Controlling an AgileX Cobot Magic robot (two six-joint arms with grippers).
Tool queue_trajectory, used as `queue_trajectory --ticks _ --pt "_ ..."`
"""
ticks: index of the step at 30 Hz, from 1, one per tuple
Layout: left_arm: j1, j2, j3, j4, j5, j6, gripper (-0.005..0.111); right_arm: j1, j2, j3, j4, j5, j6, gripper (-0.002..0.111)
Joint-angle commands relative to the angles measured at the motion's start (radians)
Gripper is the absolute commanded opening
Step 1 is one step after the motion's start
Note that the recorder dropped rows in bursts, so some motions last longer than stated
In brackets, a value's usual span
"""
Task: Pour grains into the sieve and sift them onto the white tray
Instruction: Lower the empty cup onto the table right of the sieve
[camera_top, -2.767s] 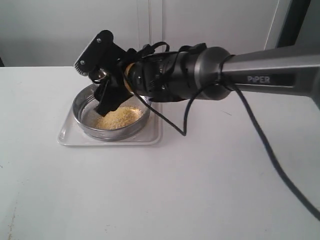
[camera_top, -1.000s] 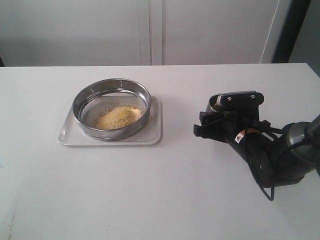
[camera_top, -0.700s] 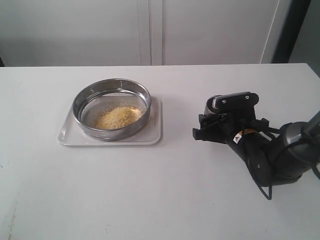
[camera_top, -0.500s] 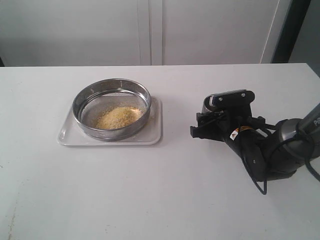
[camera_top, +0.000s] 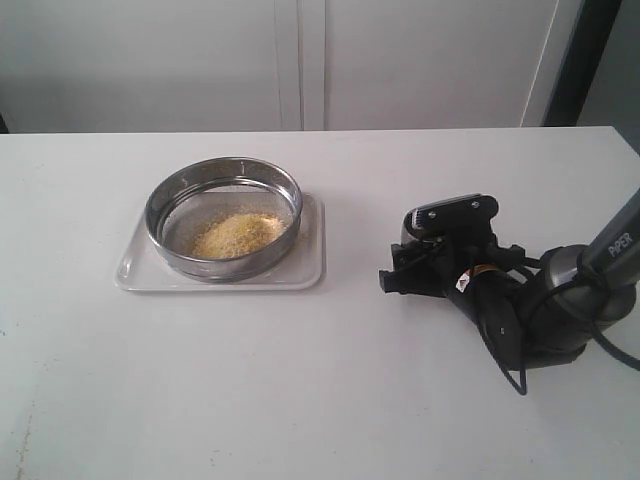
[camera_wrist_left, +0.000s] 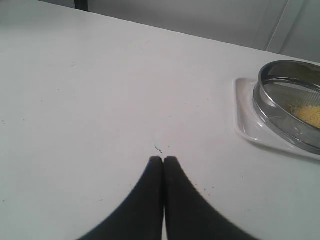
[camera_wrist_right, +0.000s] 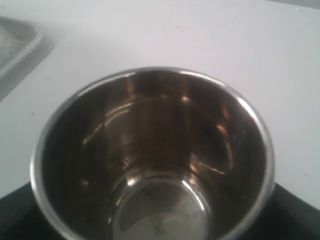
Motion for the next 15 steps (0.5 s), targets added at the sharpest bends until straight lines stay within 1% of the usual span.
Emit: queue_trajectory --ticks 1,2,5,6,7,10,12,14,15 --pt "0.002 0.000 0.005 -0.004 -0.007 0.004 0.000 -0.004 0.002 -0.002 -0.008 0.003 -0.032 0.007" --pt "0.002 0.000 0.005 -0.004 -0.007 0.004 0.000 -0.004 0.002 -0.002 -0.008 0.006 -0.032 0.010" --pt "0.002 0.000 0.005 -0.004 -0.007 0.004 0.000 -0.004 0.002 -0.002 -0.010 0.010 -0.030 0.027" --pt "0.002 0.000 0.005 -0.004 -0.007 0.004 0.000 -0.004 0.002 -0.002 -0.010 0.012 -0.030 0.036" --pt "0.002 0.000 0.005 -0.004 -0.007 0.004 0.000 -0.004 0.002 -0.002 -0.010 0.012 -0.030 0.043" --pt "0.002 0.000 0.005 -0.004 -0.007 0.004 0.000 -0.004 0.000 -0.002 -0.010 0.018 -0.030 0.068" --pt "0.002 0.000 0.005 -0.004 -0.007 0.004 0.000 -0.004 -0.004 -0.002 -0.010 0.018 -0.030 0.080" --pt "0.002 0.000 0.005 -0.004 -0.007 0.004 0.000 -0.004 -0.017 -0.002 -0.010 0.025 -0.030 0.085" --pt "0.002 0.000 0.005 -0.004 -0.007 0.004 0.000 -0.004 -0.027 -0.002 -0.010 0.036 -0.030 0.086"
